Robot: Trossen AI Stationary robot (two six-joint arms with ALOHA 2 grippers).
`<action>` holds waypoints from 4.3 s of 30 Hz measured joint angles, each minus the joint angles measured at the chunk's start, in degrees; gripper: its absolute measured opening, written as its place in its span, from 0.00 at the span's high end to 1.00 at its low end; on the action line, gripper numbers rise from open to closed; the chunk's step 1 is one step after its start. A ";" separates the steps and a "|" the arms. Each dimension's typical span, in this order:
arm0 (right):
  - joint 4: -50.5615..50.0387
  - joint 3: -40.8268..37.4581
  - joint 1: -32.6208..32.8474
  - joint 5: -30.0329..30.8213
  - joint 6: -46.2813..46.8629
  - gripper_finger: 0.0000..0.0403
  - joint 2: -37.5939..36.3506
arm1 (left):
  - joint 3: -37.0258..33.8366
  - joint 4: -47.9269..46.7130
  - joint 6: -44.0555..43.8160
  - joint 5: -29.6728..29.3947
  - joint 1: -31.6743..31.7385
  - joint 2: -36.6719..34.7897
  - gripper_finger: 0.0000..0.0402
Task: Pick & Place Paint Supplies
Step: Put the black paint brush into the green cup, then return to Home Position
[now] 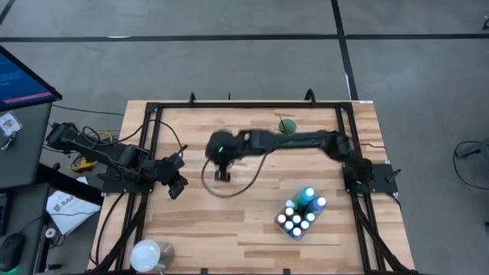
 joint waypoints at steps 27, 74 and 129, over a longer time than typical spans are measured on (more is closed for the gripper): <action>70.99 -85.38 -23.14 8.91 -4.47 1.00 -59.95 | 0.00 5.74 -0.23 -4.57 0.02 0.00 1.00; 53.02 -96.32 -20.38 -8.34 6.54 0.97 -108.28 | 0.00 10.55 -1.55 -6.25 0.16 0.00 1.00; 54.39 -120.48 -19.05 -7.94 13.60 0.99 -126.30 | -28.96 44.81 36.71 15.15 12.39 -45.38 1.00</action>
